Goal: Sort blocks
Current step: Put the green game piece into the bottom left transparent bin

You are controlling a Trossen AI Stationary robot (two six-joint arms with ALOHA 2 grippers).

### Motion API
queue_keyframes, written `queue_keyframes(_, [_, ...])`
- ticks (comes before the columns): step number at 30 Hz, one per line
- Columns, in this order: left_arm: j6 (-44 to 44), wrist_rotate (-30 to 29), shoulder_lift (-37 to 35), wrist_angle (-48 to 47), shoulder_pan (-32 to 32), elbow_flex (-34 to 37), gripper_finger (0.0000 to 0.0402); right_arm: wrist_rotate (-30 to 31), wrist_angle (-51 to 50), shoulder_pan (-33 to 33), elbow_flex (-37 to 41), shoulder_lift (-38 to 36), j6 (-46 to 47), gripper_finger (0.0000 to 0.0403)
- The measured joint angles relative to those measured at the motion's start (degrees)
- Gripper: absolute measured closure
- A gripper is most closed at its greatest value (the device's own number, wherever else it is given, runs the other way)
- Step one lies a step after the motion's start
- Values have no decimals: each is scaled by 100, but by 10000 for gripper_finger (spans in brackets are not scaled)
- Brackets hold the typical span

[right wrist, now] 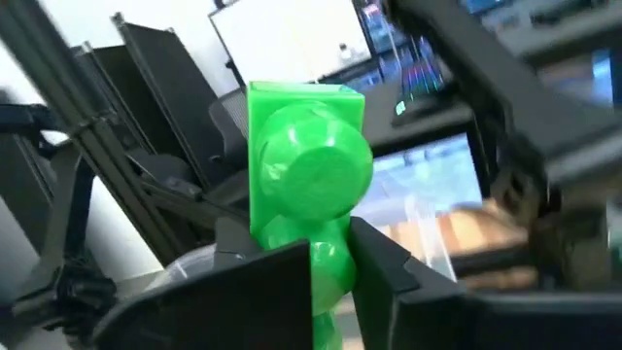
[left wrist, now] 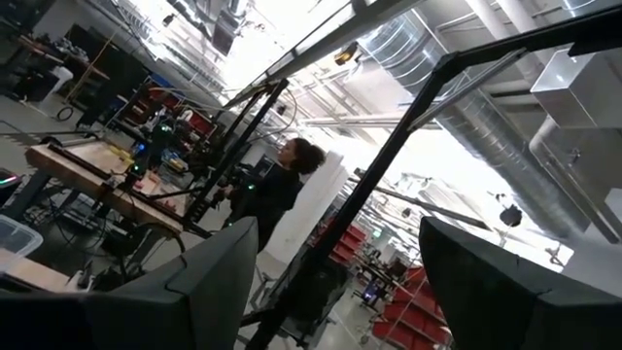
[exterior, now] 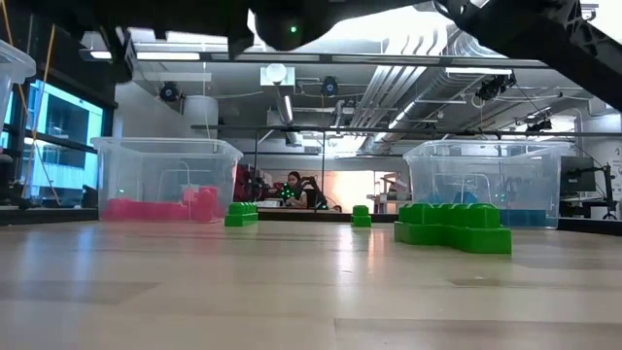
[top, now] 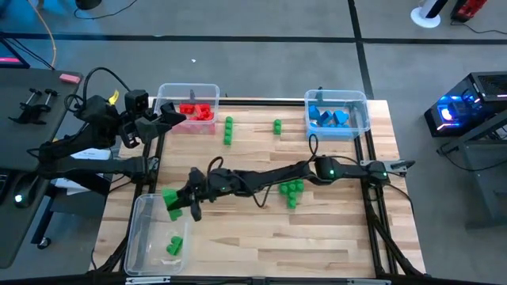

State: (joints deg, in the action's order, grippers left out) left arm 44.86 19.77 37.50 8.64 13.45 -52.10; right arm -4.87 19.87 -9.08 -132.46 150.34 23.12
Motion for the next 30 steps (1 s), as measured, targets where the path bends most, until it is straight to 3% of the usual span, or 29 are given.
queue_keyframes(3, [0, 5, 0, -12, 0, 0, 129, -14, -162, 14, 12, 0, 467, 352])
queue_keyframes(9, [-103, 28, 0, -28, 2, 0, 129, -77, -185, 64, -46, -89, 481, 229])
queue_keyframes(14, [-151, 43, 0, -26, 2, 0, 129, -683, -732, 176, -214, -375, 0, 161])
queue_keyframes(24, [-223, 90, -4, -91, 0, 0, 129, -737, -4600, 678, -250, -1559, -1570, 157])
queue_keyframes(30, [-471, 90, 0, -339, 0, 0, 129, -720, -7360, 726, -248, -1729, -2076, 158])
